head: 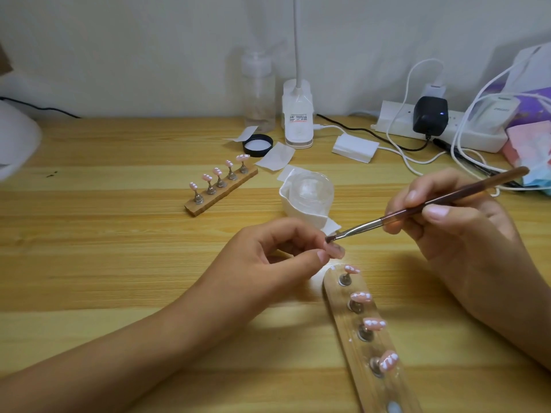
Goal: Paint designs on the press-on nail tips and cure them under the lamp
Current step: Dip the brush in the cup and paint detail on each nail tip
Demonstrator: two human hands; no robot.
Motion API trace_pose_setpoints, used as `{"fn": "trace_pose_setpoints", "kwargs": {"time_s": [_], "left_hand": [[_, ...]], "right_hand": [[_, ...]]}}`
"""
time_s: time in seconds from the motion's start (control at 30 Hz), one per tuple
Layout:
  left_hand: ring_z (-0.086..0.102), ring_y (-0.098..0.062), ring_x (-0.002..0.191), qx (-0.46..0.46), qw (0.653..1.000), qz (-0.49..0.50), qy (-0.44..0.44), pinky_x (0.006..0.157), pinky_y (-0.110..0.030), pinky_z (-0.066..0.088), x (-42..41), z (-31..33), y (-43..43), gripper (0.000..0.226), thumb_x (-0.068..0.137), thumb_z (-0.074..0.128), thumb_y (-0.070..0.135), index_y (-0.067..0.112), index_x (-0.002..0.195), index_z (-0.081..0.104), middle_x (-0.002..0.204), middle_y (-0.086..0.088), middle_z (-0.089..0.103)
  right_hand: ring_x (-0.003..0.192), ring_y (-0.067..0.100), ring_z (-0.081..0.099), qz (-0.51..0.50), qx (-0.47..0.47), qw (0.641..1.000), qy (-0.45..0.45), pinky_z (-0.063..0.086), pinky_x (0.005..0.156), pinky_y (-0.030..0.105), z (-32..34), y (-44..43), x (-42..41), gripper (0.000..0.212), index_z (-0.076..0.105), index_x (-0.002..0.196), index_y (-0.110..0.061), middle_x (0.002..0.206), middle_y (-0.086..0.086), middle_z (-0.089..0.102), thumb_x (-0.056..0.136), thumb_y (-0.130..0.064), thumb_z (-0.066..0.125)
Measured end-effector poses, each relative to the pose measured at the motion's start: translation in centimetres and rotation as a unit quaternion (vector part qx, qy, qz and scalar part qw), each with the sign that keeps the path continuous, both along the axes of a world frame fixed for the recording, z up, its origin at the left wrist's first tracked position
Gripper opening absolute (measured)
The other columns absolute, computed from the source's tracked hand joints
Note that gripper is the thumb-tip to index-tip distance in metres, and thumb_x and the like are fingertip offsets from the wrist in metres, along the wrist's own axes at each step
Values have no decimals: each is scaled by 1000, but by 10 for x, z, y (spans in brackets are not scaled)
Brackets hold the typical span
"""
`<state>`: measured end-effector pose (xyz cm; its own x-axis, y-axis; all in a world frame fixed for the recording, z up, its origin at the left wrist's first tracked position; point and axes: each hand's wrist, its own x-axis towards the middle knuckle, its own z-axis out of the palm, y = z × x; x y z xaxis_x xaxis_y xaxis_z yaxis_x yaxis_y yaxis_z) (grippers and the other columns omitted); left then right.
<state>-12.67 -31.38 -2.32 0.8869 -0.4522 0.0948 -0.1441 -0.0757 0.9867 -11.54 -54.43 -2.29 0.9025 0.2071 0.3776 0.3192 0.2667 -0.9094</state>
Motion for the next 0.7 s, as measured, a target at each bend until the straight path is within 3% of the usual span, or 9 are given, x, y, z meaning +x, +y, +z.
{"fn": "trace_pose_setpoints", "kwargs": {"time_s": [0.1, 0.23, 0.37, 0.5, 0.6, 0.7], "left_hand": [[57, 4, 70, 0, 1000, 3, 3, 67, -9, 44, 0, 0, 0, 7, 84, 65, 19, 19, 86, 71, 80, 19, 71], [57, 2, 70, -1, 1000, 5, 11, 70, -13, 45, 0, 0, -1, 11, 84, 64, 20, 27, 82, 71, 84, 15, 73], [60, -20, 75, 11, 1000, 4, -4, 71, -15, 45, -1, 1, -2, 21, 85, 60, 22, 40, 80, 69, 77, 21, 70], [57, -1, 71, -1, 1000, 8, -6, 70, -11, 46, 0, 1, -1, 21, 86, 59, 22, 39, 80, 71, 81, 20, 68], [58, -2, 75, -15, 1000, 10, 0, 70, -13, 47, 0, 0, -2, 19, 87, 59, 24, 37, 81, 72, 84, 14, 68], [57, -3, 79, -24, 1000, 4, 0, 71, -15, 48, 0, -1, -2, 15, 88, 61, 26, 35, 83, 72, 86, 14, 66]], "right_hand": [[77, 19, 61, 0, -6, 1000, -2, 52, 77, 24, 0, 0, 0, 17, 67, 85, -20, 79, 4, 64, 78, -15, 52], [75, 17, 60, 2, -12, 1000, 1, 51, 74, 21, 0, -1, 0, 17, 67, 82, -21, 77, 3, 63, 77, -16, 52], [71, 17, 59, 4, -10, 1000, 8, 50, 70, 18, 1, -2, 1, 18, 67, 79, -21, 74, 3, 62, 75, -13, 51], [68, 17, 57, 4, -14, 1000, 14, 50, 68, 19, 0, -3, 2, 19, 66, 77, -20, 71, 3, 61, 75, -11, 50], [66, 16, 56, 9, -13, 1000, 13, 49, 67, 18, 0, -3, 2, 20, 66, 75, -20, 70, 3, 60, 75, -9, 49], [64, 16, 55, 6, -10, 1000, 19, 49, 65, 19, 0, -4, 2, 34, 66, 73, -20, 67, 3, 59, 78, -2, 38]]}}
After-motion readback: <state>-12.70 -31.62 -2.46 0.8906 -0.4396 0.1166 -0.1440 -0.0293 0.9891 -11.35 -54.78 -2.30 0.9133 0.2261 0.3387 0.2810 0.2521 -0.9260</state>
